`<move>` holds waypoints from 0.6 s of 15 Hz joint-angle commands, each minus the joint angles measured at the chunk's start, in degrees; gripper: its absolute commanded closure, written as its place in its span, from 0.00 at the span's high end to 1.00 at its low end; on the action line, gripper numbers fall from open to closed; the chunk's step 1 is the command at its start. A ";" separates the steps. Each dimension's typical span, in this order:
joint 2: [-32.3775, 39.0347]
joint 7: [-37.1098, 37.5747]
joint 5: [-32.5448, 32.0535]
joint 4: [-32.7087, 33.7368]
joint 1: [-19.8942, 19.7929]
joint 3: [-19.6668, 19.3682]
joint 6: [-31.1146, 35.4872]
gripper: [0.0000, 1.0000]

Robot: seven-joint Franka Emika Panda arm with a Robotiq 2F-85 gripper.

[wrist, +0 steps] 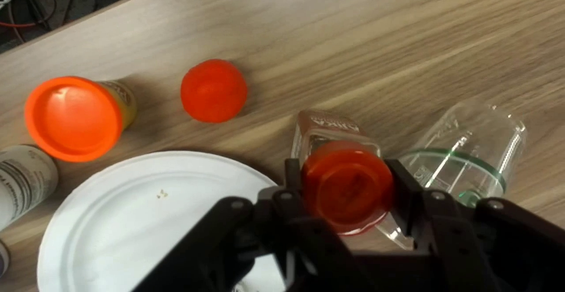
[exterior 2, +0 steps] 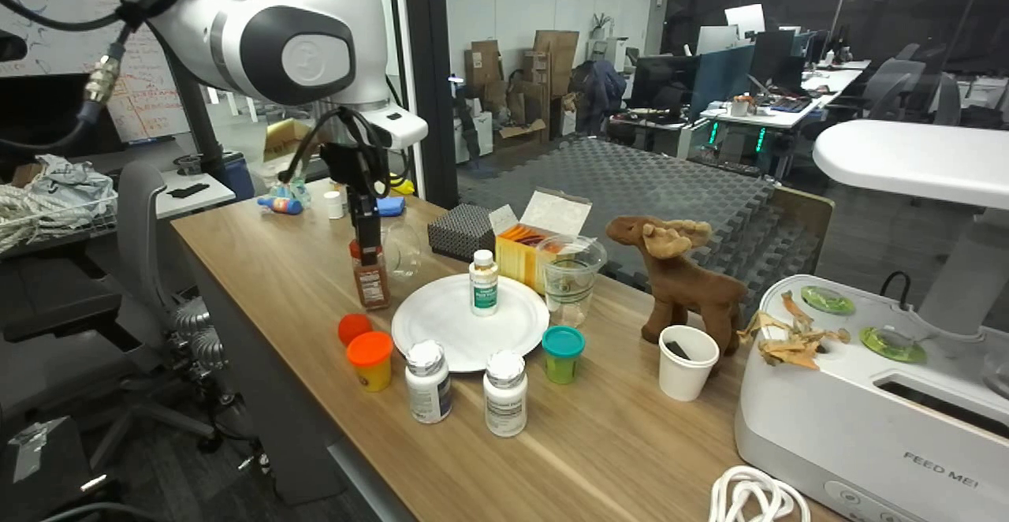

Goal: Put the bottles and red plushy on the plate. Stack the clear cups

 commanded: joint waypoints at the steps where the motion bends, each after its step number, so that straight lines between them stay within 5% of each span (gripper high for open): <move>1: -1.92 0.42 -1.83 2.00 1.03 -0.54 -2.43 0.24; 9: -3.57 0.76 -12.43 6.27 0.33 -2.55 -10.21 0.24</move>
